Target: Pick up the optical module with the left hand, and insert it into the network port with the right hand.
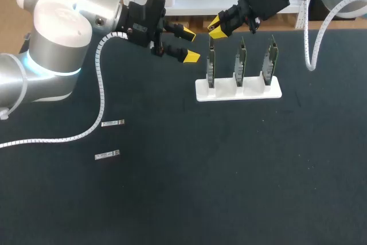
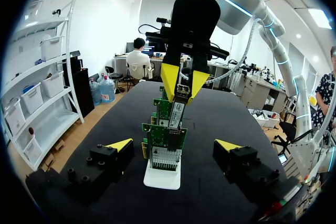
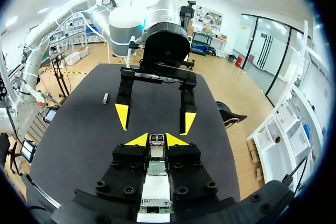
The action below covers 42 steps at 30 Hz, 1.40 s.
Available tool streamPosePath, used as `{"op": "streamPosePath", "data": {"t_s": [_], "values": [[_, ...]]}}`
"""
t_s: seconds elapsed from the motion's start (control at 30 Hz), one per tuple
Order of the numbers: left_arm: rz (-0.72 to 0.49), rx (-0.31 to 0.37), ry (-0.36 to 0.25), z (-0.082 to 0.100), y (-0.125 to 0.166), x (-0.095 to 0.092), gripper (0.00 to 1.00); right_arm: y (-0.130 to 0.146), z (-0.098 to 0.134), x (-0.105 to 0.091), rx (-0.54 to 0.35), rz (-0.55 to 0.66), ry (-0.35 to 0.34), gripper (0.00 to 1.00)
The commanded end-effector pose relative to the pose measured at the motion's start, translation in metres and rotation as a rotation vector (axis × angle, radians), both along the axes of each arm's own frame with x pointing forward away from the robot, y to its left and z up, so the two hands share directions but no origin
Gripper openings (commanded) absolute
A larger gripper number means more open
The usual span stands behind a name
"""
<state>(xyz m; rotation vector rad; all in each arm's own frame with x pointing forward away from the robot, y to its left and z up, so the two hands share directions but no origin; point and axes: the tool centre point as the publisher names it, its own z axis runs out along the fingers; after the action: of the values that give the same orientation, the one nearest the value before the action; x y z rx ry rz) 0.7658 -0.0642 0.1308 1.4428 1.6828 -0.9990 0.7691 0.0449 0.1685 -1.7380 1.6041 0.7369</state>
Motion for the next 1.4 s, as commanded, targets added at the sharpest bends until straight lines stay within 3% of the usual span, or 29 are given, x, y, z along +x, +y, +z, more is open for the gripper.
{"op": "streamPosePath", "data": {"t_s": [0.03,1.4], "values": [[-0.003,0.004,0.004,0.0005,-0.0004,0.0017,1.00,-0.0008,-0.0012,-0.0018,-0.002,-0.003,0.000,0.00],[-0.003,0.004,0.004,0.0005,-0.0004,0.0017,1.00,-0.0017,-0.0019,0.0004,0.007,-0.004,0.037,0.00]]}}
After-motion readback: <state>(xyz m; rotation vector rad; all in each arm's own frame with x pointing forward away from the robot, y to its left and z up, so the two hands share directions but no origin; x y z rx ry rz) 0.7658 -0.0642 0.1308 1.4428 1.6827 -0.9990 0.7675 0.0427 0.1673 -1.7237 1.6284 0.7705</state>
